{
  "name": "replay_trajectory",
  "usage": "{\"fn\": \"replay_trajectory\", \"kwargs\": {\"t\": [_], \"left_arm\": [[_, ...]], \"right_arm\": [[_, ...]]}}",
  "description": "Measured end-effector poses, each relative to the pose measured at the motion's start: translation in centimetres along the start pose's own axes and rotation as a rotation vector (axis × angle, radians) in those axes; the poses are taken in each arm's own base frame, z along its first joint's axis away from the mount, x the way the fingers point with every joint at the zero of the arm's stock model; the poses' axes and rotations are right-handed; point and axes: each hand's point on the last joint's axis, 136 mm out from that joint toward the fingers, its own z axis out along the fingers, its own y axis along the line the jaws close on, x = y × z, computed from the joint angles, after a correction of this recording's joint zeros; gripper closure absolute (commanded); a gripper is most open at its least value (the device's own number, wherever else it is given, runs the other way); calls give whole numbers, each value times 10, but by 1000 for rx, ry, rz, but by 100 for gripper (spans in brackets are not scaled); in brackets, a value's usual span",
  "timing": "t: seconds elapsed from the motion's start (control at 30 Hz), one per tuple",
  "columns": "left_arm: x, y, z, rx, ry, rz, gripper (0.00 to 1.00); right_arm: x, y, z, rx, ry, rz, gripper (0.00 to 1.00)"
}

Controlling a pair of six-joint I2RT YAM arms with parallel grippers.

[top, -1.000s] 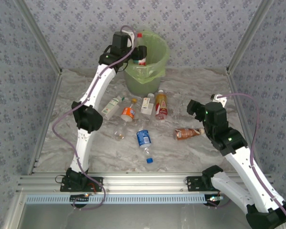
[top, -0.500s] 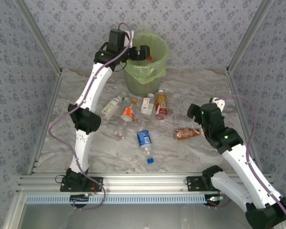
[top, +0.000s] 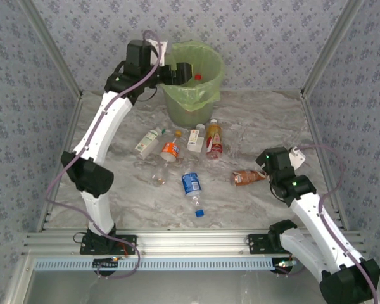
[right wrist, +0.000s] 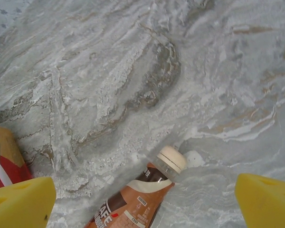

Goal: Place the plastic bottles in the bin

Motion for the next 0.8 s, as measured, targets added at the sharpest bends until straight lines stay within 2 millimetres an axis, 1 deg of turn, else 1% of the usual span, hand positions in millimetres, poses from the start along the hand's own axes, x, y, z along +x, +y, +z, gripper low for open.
{"fn": "replay_trajectory", "kwargs": {"t": [0.1, 0.17, 0.23, 0.3, 0.4, 0.47, 0.53, 0.63, 0.7, 0.8], "left_arm": [[20, 4, -13, -9, 1, -2, 1], [36, 10, -25, -35, -8, 0, 1], [46, 12, -38, -53, -41, 8, 1], [48, 12, -52, -64, -91, 12, 1], [43, 12, -76, -93, -181, 5, 1], [41, 17, -94, -124, -240, -12, 1], [45, 24, -109, -158, -283, -31, 1], [56, 40, -123, -221, -315, -67, 1], [64, 53, -129, -268, -324, -93, 1], [80, 73, -136, -341, -330, -138, 1]], "right_arm": [[7, -5, 6, -1, 48, 47, 1], [11, -7, 10, 1, 83, 85, 1], [15, -7, 14, 4, 120, 118, 1], [19, -8, 18, 10, 152, 156, 1], [24, -11, 21, 26, 187, 230, 1], [28, -17, 22, 54, 210, 290, 1], [33, -25, 23, 96, 238, 337, 1], [42, -34, 26, 153, 287, 394, 1], [46, -33, 27, 165, 325, 417, 1], [53, -19, 30, 157, 402, 441, 1]]}}
